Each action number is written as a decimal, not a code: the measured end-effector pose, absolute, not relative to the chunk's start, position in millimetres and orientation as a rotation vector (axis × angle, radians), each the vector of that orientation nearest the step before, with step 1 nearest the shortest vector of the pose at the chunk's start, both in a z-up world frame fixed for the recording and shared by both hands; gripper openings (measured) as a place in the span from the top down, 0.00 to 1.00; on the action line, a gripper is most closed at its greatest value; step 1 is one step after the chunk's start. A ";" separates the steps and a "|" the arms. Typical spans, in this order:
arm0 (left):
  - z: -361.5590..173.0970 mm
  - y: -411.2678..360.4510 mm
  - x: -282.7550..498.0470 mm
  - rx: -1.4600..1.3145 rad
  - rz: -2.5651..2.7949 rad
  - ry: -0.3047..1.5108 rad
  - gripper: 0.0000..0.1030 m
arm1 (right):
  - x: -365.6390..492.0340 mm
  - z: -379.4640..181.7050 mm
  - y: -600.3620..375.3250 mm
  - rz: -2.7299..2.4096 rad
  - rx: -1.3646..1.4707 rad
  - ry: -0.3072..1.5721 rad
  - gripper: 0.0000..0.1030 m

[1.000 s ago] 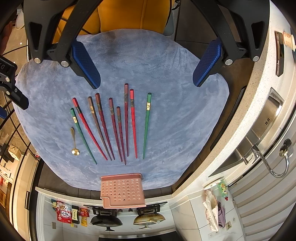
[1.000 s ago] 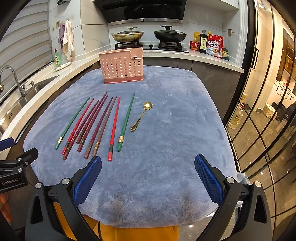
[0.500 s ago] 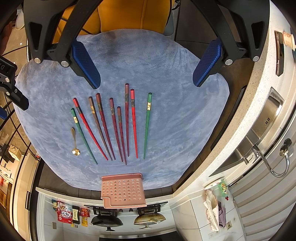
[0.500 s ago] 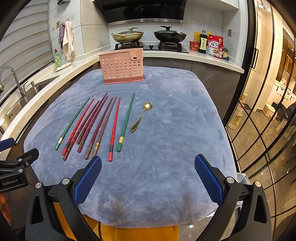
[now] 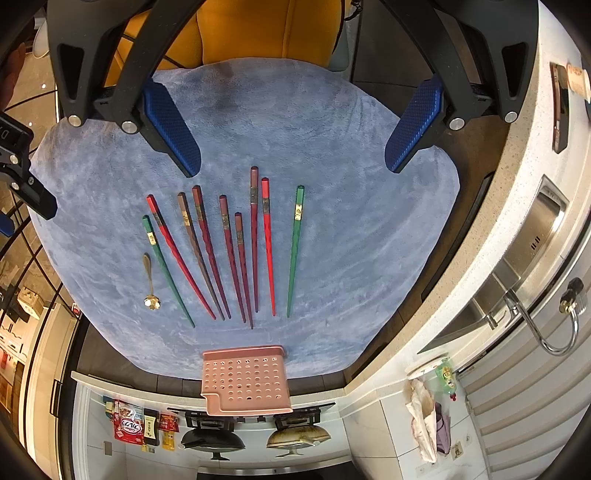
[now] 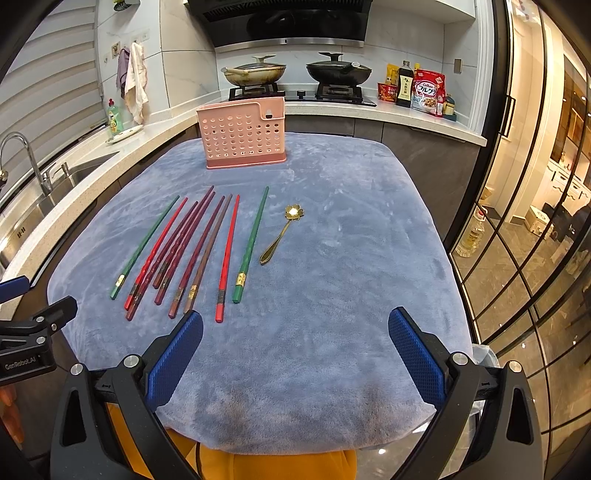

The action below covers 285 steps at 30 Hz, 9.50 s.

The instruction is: Organize utensils

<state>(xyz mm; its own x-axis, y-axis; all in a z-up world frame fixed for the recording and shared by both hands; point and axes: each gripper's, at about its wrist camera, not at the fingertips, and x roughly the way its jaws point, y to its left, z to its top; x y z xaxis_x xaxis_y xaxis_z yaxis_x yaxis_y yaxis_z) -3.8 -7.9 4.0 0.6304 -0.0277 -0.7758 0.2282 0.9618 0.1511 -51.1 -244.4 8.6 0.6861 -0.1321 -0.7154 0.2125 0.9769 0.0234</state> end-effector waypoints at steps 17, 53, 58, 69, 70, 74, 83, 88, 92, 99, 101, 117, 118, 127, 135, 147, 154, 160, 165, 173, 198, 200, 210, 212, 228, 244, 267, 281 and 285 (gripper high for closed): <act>-41.6 27.5 83.6 0.100 -0.137 0.935 0.08 | -10.0 -16.4 -274.1 -0.228 0.146 0.823 0.07; -89.4 29.4 113.1 0.096 -0.243 1.038 0.71 | 95.8 -85.1 -259.6 -0.184 0.214 0.944 0.65; -89.9 29.5 113.6 0.092 -0.243 1.037 0.71 | 94.3 -86.5 -259.4 -0.184 0.190 0.938 0.71; -86.2 27.8 109.3 0.086 -0.249 1.036 0.88 | 76.0 -79.1 -268.5 -0.169 0.205 0.924 0.90; -85.3 28.1 109.2 0.081 -0.249 1.037 0.89 | 73.5 -76.4 -269.0 -0.168 0.205 0.919 0.90; -80.9 30.0 105.2 0.069 -0.248 1.038 0.89 | 64.9 -63.5 -272.4 -0.162 0.205 0.892 0.90; -48.5 35.3 97.8 0.037 -0.263 0.990 0.90 | 53.6 -21.2 -283.1 -0.150 0.217 0.820 0.90; -21.0 34.3 105.5 0.029 -0.257 0.948 0.92 | 58.8 2.0 -286.5 -0.139 0.212 0.776 0.91; 1.8 31.1 119.7 0.028 -0.249 0.908 0.92 | 67.3 15.0 -289.4 -0.129 0.213 0.755 0.98; 38.8 22.7 144.1 0.040 -0.248 0.820 0.94 | 80.6 32.4 -294.0 -0.118 0.212 0.724 0.99; 53.6 20.6 154.3 0.031 -0.257 0.791 0.94 | 85.1 38.1 -296.3 -0.109 0.219 0.713 0.99; 148.8 -0.7 236.1 0.026 -0.259 0.615 0.94 | 172.9 96.2 -319.9 0.017 0.364 0.602 0.99; 156.1 -3.9 239.8 0.023 -0.265 0.601 0.94 | 180.2 100.5 -320.7 0.024 0.365 0.591 0.99; 234.2 -31.0 281.3 -0.038 -0.285 0.415 0.94 | 260.9 136.7 -327.4 0.055 0.374 0.493 0.99; 249.8 -51.8 333.7 -0.100 -0.289 0.348 0.94 | 318.2 130.8 -340.5 0.054 0.419 0.483 0.99; 193.4 -69.3 380.7 -0.085 -0.290 0.440 0.94 | 359.2 84.8 -352.7 0.035 0.447 0.564 0.99; 175.3 -68.7 387.5 -0.077 -0.275 0.484 0.93 | 361.7 77.2 -352.7 0.020 0.430 0.574 0.91; 176.2 -58.4 377.7 -0.088 -0.246 0.496 0.70 | 344.1 88.8 -355.6 0.013 0.431 0.546 0.79; 179.2 -49.0 358.8 -0.071 -0.223 0.495 0.65 | 318.9 104.1 -353.3 0.018 0.398 0.527 0.78; 165.1 -28.1 299.7 -0.028 -0.207 0.543 0.59 | 244.2 110.9 -331.1 0.011 0.297 0.550 0.72; -12.4 32.3 117.7 -0.006 -0.167 0.854 0.53 | 45.3 -25.7 -259.5 -0.028 0.212 0.811 0.71; -19.8 32.7 112.1 0.002 -0.166 0.862 0.52 | 42.8 -36.6 -251.8 -0.020 0.206 0.832 0.71; -44.8 30.6 96.8 0.029 -0.159 0.890 0.47 | 47.9 -63.1 -230.8 -0.009 0.186 0.879 0.71; -49.4 30.2 94.4 0.029 -0.162 0.901 0.47 | 49.6 -67.0 -229.3 -0.013 0.181 0.886 0.71; -63.2 16.2 81.6 0.044 -0.206 0.933 0.44 | 49.0 -85.6 -236.5 -0.030 0.198 0.920 0.92; -78.4 0.5 75.4 0.070 -0.226 0.974 0.44 | 38.2 -85.6 -245.5 -0.030 0.229 0.922 0.94; -87.5 -1.5 78.3 0.069 -0.261 1.009 0.89 | 38.4 -85.8 -245.6 -0.029 0.231 0.922 0.94; -56.2 1.5 68.7 0.035 -0.290 0.969 0.93 | 19.5 -48.5 -253.5 -0.018 0.240 0.837 0.93; -31.8 4.4 72.0 0.014 -0.296 0.929 0.93 | 19.2 -19.2 -261.0 -0.019 0.246 0.781 0.93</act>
